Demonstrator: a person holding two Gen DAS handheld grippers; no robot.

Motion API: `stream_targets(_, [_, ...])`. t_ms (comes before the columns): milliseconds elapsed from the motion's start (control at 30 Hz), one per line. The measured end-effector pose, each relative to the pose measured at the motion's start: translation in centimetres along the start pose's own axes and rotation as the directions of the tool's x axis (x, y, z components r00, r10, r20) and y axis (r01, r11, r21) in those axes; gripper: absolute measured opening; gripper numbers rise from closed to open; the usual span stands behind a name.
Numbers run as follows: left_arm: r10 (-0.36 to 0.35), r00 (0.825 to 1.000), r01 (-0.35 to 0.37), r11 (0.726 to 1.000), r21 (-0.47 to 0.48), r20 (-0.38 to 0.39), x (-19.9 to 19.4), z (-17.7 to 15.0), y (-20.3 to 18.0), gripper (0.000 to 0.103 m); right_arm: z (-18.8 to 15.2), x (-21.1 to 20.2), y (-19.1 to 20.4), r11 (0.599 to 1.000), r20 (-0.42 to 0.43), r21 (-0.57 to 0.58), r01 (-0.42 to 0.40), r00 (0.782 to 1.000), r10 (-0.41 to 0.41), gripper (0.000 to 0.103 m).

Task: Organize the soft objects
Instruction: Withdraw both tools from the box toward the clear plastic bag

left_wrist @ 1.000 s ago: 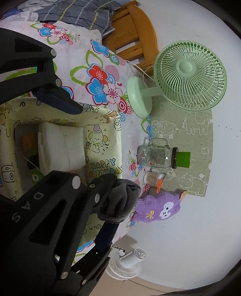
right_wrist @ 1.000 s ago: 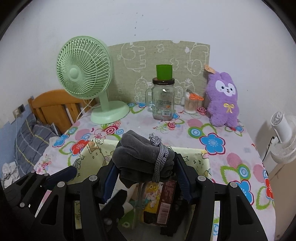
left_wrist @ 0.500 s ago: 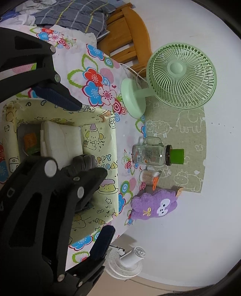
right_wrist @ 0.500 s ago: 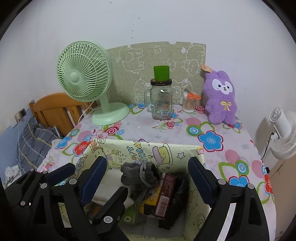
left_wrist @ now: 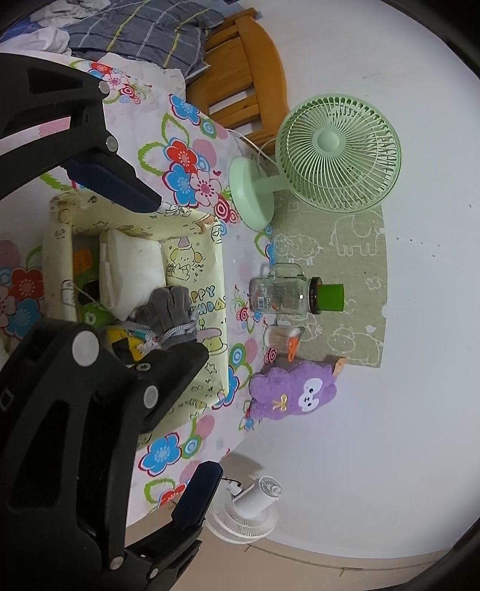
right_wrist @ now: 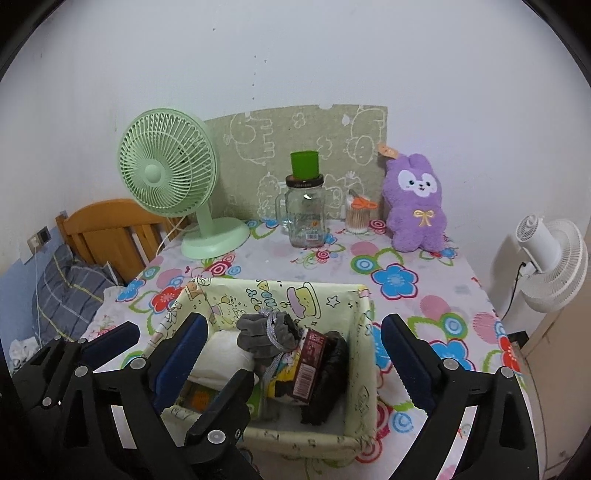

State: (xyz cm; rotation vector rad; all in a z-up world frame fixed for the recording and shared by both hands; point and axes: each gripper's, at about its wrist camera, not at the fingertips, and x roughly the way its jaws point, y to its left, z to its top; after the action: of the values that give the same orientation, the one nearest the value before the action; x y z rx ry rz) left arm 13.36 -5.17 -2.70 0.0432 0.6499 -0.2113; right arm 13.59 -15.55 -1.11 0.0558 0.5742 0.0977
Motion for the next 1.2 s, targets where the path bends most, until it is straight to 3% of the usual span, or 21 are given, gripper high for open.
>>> stream_targets(967, [-0.035,0.998,0.035,0.999,-0.008,0.059,-6.5,-3.0,-0.7,0.099,-2.7,-7.5,1.5,0.995,0.02,0.022,0.093,0.995,-0.093,0.102])
stream_targets(1200, [-0.03,0.996,0.029,1.0,0.007,0.082,-7.7,-3.8,-1.0,0.099,-3.6,-8.8,1.5,0.996,0.037,0.021,0.084,0.996,-0.085,0.102])
